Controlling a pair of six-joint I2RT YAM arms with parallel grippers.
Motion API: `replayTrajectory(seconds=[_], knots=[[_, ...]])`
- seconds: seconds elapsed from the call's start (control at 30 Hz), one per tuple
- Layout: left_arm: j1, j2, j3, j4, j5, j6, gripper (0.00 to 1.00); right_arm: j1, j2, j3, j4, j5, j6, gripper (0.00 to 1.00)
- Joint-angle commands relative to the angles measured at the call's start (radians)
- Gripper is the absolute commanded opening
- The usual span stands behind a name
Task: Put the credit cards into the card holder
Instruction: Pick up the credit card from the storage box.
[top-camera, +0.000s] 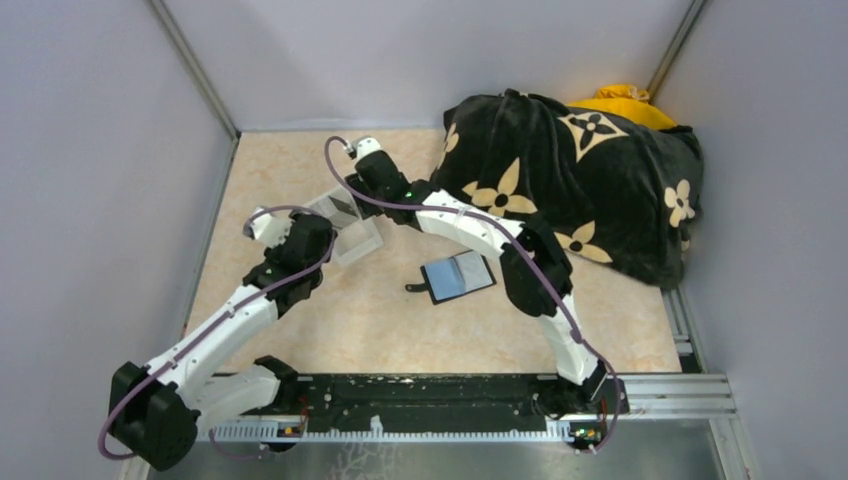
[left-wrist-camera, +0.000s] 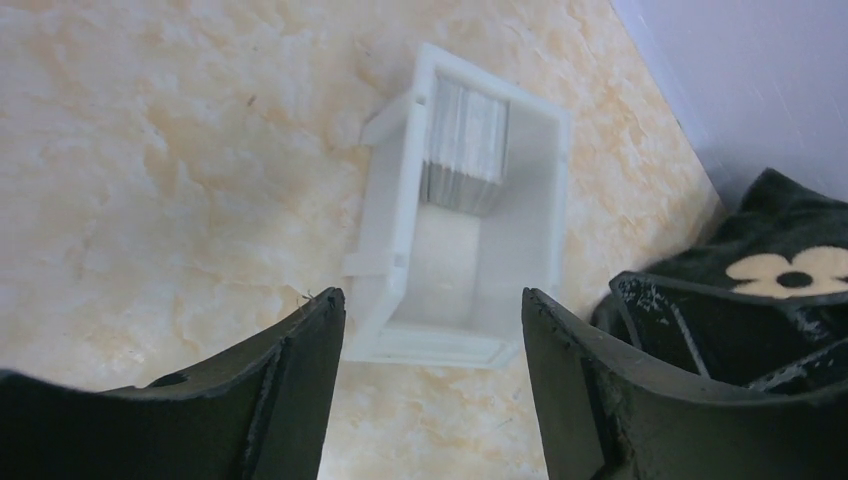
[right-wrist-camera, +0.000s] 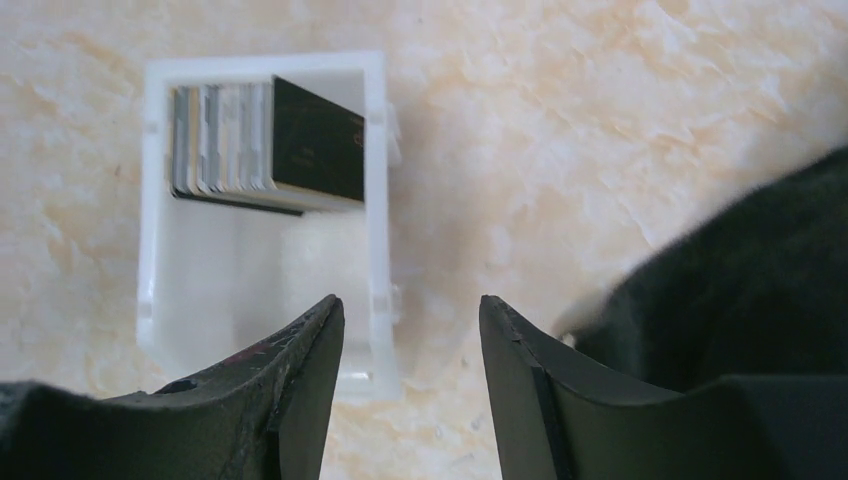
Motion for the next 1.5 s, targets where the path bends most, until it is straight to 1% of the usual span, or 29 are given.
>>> replayTrajectory(seconds=[0.0, 0.17, 0.33, 0.57, 0.77, 0.9, 1.1, 1.3, 1.47], knots=[[0.046, -0.052, -0.045, -0.01, -0.019, -0.031, 0.73, 0.011, 0.121, 0.25, -0.103, -0.08, -0.045, 0.53], [0.099, -0.045, -0.072, 0.02, 0.013, -0.02, 0.81, 0.019, 0.25, 0.474, -0.19, -0.135, -0.07, 0.53], [0.157, -0.023, -0.105, 0.088, 0.076, -0.009, 0.81, 0.022, 0.319, 0.575, -0.193, -0.189, -0.07, 0.54], [0.23, 0.029, -0.149, 0.185, 0.17, -0.014, 0.81, 0.026, 0.377, 0.627, -0.168, -0.238, -0.063, 0.54], [0.277, 0.031, -0.233, 0.363, 0.232, -0.009, 0.81, 0.026, 0.418, 0.654, -0.125, -0.262, -0.062, 0.54], [0.294, 0.042, -0.253, 0.429, 0.253, 0.004, 0.82, 0.024, 0.454, 0.696, -0.119, -0.258, -0.065, 0.54], [0.31, 0.05, -0.293, 0.51, 0.264, 0.011, 0.82, 0.009, 0.474, 0.696, -0.077, -0.276, -0.054, 0.54], [0.326, 0.083, -0.309, 0.555, 0.267, -0.009, 0.82, -0.008, 0.499, 0.714, -0.051, -0.304, -0.032, 0.54], [0.339, 0.113, -0.336, 0.624, 0.279, -0.046, 0.82, -0.02, 0.511, 0.718, -0.031, -0.334, -0.011, 0.53]])
